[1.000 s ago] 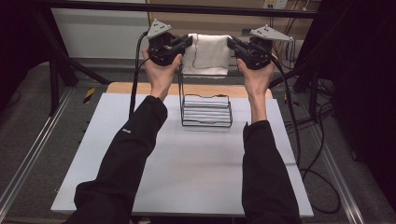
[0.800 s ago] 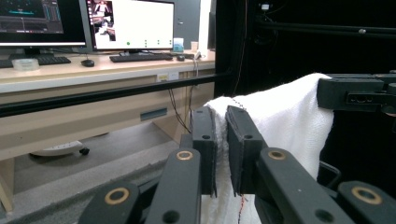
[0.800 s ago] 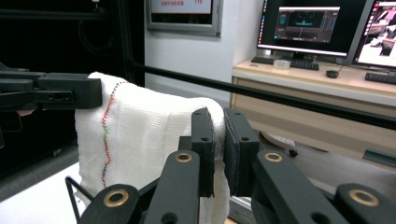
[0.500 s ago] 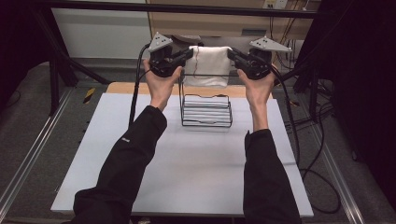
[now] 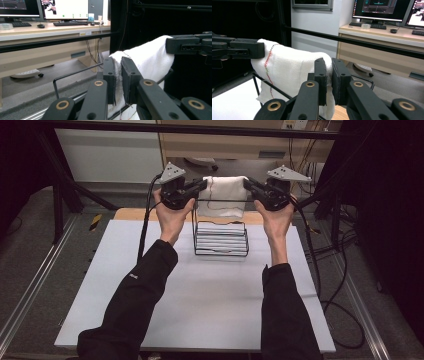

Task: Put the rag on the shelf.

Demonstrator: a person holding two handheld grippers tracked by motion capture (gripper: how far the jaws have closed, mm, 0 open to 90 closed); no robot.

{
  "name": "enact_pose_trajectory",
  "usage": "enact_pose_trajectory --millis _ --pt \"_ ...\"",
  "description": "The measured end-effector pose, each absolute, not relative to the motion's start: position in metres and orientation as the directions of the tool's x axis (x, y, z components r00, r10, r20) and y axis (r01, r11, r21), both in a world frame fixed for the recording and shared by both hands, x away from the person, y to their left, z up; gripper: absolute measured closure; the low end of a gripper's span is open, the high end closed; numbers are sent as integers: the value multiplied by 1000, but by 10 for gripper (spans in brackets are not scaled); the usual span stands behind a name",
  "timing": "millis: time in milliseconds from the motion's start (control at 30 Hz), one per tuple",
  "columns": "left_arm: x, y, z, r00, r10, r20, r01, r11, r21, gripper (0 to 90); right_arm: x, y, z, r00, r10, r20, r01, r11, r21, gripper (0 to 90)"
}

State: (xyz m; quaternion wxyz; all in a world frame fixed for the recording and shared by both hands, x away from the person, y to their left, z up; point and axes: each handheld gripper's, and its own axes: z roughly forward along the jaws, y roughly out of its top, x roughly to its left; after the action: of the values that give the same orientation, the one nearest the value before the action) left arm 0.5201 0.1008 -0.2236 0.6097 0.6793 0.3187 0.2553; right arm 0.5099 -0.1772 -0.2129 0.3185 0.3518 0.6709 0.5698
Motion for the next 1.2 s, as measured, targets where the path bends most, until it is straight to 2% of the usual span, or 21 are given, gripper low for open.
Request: enact_pose_trajectory --millis 467,1200 --pt "508 107 -227 697 716 -29 120 -77 990 817 496 -179 -217 -584 810 -48 99 130 987 834" --pt "488 109 -243 719 694 31 164 -213 963 798 467 -181 -246 -642 765 -61 119 177 977 831"
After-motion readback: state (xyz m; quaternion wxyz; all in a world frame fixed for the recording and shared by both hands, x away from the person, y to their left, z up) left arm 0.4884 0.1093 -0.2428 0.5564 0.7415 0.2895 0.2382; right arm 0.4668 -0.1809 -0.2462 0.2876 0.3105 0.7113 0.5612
